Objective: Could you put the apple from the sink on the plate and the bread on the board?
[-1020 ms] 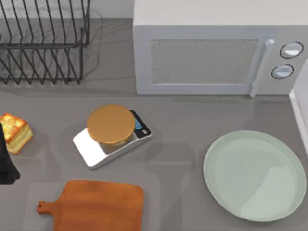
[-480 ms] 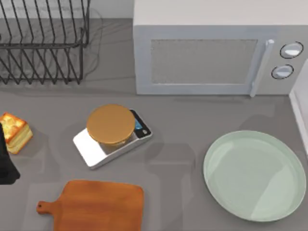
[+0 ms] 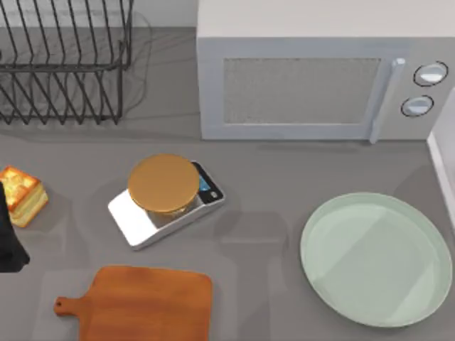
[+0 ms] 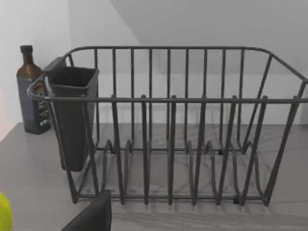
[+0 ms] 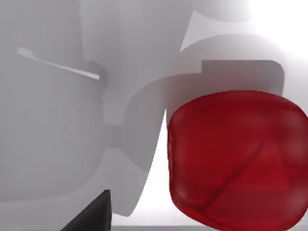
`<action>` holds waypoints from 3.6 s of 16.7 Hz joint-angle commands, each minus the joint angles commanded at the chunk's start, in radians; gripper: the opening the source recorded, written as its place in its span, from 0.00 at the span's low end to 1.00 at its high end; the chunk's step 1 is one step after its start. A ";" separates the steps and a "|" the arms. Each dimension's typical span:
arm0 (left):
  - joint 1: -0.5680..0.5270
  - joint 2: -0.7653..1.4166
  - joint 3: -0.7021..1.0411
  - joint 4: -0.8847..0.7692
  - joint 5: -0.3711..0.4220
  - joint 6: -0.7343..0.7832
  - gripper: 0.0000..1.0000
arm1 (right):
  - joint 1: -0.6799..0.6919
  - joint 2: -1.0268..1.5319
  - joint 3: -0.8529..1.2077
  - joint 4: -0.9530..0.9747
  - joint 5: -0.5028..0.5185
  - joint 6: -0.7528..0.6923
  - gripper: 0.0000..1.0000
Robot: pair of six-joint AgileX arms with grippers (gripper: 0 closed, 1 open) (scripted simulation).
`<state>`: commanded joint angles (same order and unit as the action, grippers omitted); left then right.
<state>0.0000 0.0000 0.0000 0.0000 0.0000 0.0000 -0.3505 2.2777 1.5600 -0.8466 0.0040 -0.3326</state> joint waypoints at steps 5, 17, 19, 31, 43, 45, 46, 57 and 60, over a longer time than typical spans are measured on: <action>0.000 0.000 0.000 0.000 0.000 0.000 1.00 | -0.002 0.134 -0.090 0.224 0.001 0.002 1.00; 0.000 0.000 0.000 0.000 0.000 0.000 1.00 | -0.002 0.149 -0.099 0.242 0.001 0.002 0.47; 0.000 0.000 0.000 0.000 0.000 0.000 1.00 | -0.002 0.149 -0.099 0.242 0.001 0.002 0.32; 0.000 0.000 0.000 0.000 0.000 0.000 1.00 | -0.002 0.149 -0.099 0.242 0.001 0.002 0.00; 0.000 0.000 0.000 0.000 0.000 0.000 1.00 | -0.001 -0.090 0.038 -0.089 -0.017 0.008 0.00; 0.000 0.000 0.000 0.000 0.000 0.000 1.00 | -0.001 -0.099 0.043 -0.101 -0.017 0.008 0.00; 0.000 0.000 0.000 0.000 0.000 0.000 1.00 | -0.001 -0.099 0.043 -0.101 -0.017 0.008 0.00; 0.000 0.000 0.000 0.000 0.000 0.000 1.00 | 0.135 -0.238 -0.010 -0.186 -0.004 0.181 0.00; 0.000 0.000 0.000 0.000 0.000 0.000 1.00 | 0.234 -0.309 -0.069 -0.240 0.001 0.296 0.00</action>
<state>0.0000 0.0000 0.0000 0.0000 0.0000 0.0000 -0.1162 1.9688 1.4905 -1.0862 0.0046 -0.0371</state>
